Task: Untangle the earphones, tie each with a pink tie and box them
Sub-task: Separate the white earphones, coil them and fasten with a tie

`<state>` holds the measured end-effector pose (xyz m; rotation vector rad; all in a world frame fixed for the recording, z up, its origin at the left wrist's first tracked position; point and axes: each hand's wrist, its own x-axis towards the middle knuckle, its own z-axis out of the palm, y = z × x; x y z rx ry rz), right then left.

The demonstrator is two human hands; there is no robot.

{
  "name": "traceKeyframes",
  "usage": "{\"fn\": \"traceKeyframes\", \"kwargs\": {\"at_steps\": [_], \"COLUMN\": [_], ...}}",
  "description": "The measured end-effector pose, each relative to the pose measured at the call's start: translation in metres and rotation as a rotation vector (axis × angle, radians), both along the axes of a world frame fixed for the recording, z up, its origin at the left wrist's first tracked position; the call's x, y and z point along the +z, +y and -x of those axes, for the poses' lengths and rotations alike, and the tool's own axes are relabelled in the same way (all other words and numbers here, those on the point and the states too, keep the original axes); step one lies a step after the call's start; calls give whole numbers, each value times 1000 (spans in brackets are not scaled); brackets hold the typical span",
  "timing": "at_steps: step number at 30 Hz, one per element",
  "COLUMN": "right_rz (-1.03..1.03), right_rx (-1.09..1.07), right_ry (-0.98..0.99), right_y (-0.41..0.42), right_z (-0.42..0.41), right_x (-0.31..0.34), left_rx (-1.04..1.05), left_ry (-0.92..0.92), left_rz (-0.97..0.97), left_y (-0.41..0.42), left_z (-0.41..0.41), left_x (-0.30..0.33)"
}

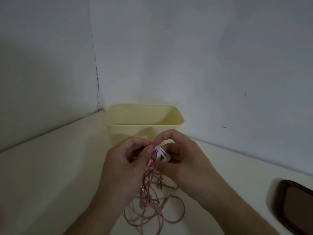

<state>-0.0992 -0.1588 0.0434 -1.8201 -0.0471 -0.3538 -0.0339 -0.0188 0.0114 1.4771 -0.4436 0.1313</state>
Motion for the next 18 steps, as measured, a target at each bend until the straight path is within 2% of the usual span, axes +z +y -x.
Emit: {"fn": "traceKeyframes", "kwargs": {"at_steps": [7,14,18], "right_rz": [38,535,708], "right_rx": [-45,-104,-164], "right_ry": [-17,-274,-357], "right_y": [1,-2,-2], "right_z": [-2,-4,-4], "right_x": [-4,-14,-22], "left_rx": [-22,-87,-116], "left_ry": [42,203,222], "left_rz": [27,136,137], "left_y": [1,1,2], "left_z": [-1,-5,-3], "left_x": [0,-2,1]}}
